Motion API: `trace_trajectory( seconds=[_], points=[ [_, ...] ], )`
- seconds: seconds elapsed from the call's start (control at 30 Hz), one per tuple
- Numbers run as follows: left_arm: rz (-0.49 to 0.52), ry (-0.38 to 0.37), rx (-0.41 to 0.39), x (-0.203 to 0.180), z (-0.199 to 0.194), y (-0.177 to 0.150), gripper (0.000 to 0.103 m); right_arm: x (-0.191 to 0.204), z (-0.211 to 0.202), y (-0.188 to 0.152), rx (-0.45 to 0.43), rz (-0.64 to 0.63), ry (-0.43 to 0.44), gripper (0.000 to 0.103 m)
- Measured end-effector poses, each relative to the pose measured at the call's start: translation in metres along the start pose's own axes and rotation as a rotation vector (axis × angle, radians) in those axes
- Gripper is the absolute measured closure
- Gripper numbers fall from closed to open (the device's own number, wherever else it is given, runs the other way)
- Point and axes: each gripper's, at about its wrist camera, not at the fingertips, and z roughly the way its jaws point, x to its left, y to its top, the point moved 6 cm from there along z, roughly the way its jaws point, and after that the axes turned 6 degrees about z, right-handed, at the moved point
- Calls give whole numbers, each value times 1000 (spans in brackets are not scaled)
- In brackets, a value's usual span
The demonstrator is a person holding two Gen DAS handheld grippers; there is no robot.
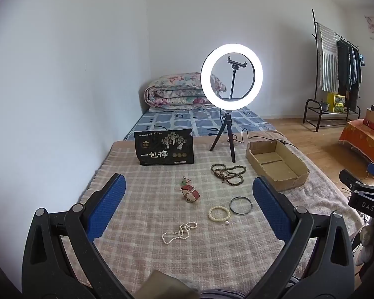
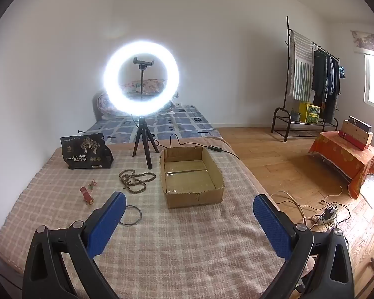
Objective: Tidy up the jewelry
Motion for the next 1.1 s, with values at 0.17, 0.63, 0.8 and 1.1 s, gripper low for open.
trace_trajectory(
  seconds=[0.17,0.63,0.8,1.1],
  points=[
    [-19,-17,9,-2,3,1,0,1,-3,0,-11,-17,-7,0],
    [-55,-23,5,3,-3,11,0,-1,0,3,-10,-3,-10,0],
    [-55,-22,3,2,-3,15,0,0,0,3,-11,-8,-13,0],
    [-60,-23,-8,4,1,8,0,3,1,3,-9,-15,-8,0]
  ],
)
